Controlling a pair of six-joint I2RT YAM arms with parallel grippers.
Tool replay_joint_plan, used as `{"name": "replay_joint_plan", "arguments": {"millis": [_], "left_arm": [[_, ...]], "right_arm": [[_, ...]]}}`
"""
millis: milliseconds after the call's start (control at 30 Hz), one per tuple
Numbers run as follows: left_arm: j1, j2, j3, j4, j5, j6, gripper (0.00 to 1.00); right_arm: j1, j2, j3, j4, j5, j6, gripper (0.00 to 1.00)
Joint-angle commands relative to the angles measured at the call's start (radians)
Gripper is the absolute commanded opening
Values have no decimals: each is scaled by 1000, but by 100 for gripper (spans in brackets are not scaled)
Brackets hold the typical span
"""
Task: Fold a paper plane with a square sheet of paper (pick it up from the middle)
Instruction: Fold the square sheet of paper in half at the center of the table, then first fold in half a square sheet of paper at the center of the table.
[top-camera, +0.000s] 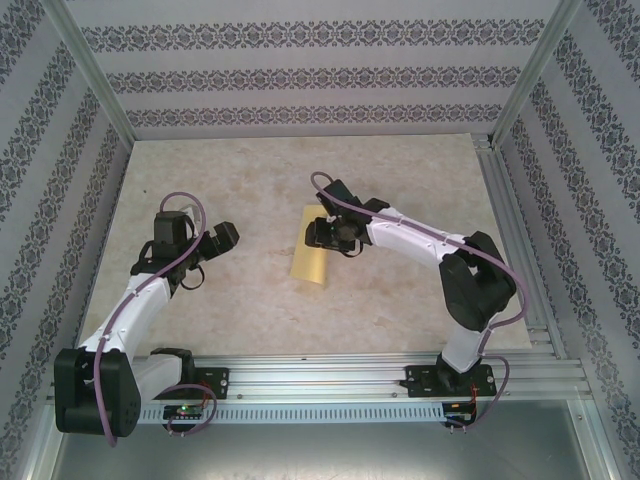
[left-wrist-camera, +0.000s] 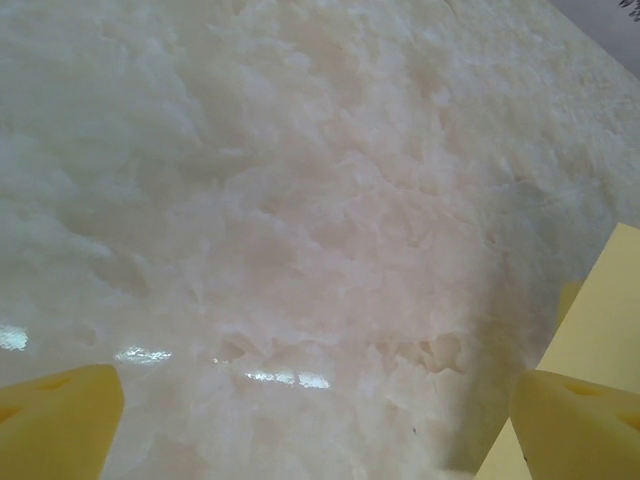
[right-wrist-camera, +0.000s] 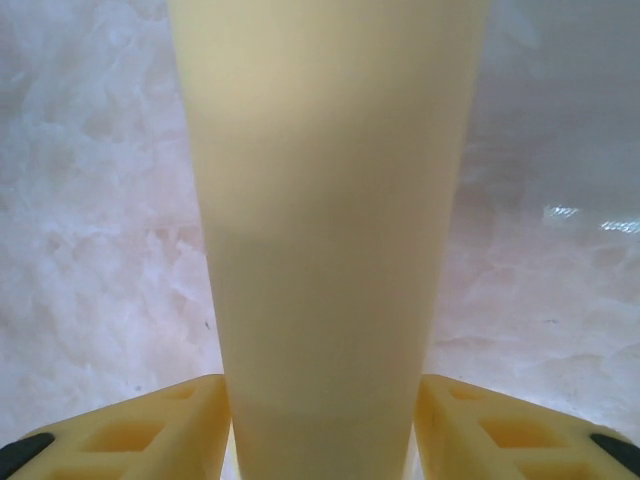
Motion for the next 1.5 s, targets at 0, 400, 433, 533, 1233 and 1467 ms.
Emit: {"name": "replay_joint_plan", "arguments": {"millis": [0, 400, 433, 533, 1233, 1467], "left_arm": [[-10, 1, 29, 31, 76, -26, 100], [-142, 77, 89, 78, 124, -51, 100], [-164, 94, 97, 79, 118, -52, 100], [-235, 145, 129, 75, 88, -52, 100], [-509, 462, 254, 221, 21, -228, 55], [-540, 525, 289, 243, 42, -250, 38]], "right_arm": [[-63, -68, -118, 168, -150, 6, 52], [-290, -211, -406, 231, -301, -123, 63], [-303, -208, -412, 221, -302, -135, 63], [-329, -205, -423, 191, -286, -171, 63], [-290, -127, -358, 101, -189, -210, 59], [-273, -108, -373, 187, -230, -149, 61]]}}
